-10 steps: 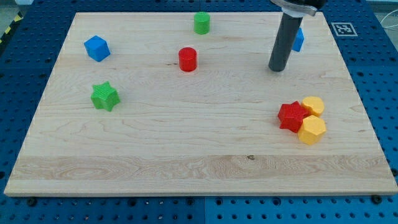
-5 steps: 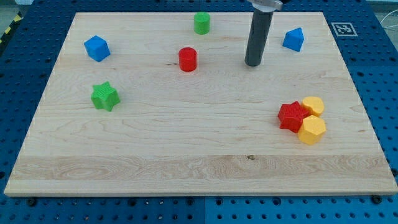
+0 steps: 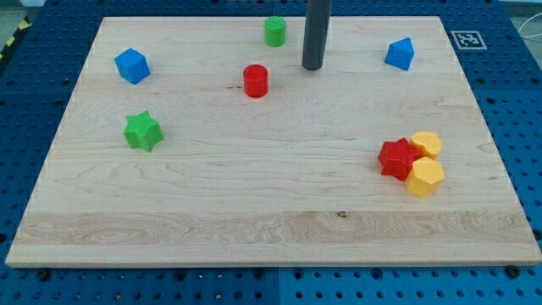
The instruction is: Move your arm to red circle
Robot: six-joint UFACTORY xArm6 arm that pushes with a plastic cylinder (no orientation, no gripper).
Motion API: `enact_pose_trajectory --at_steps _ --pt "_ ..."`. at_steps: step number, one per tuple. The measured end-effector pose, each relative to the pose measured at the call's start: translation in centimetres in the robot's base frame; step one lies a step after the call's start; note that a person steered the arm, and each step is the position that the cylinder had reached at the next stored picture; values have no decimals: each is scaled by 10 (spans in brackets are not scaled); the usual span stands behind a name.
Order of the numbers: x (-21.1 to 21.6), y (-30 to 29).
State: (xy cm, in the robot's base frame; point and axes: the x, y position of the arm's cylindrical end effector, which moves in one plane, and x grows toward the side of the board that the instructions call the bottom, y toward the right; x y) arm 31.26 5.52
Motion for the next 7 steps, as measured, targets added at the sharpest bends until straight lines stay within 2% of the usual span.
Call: enact_pose_trajectory --at_steps 7 --pt "1 -91"
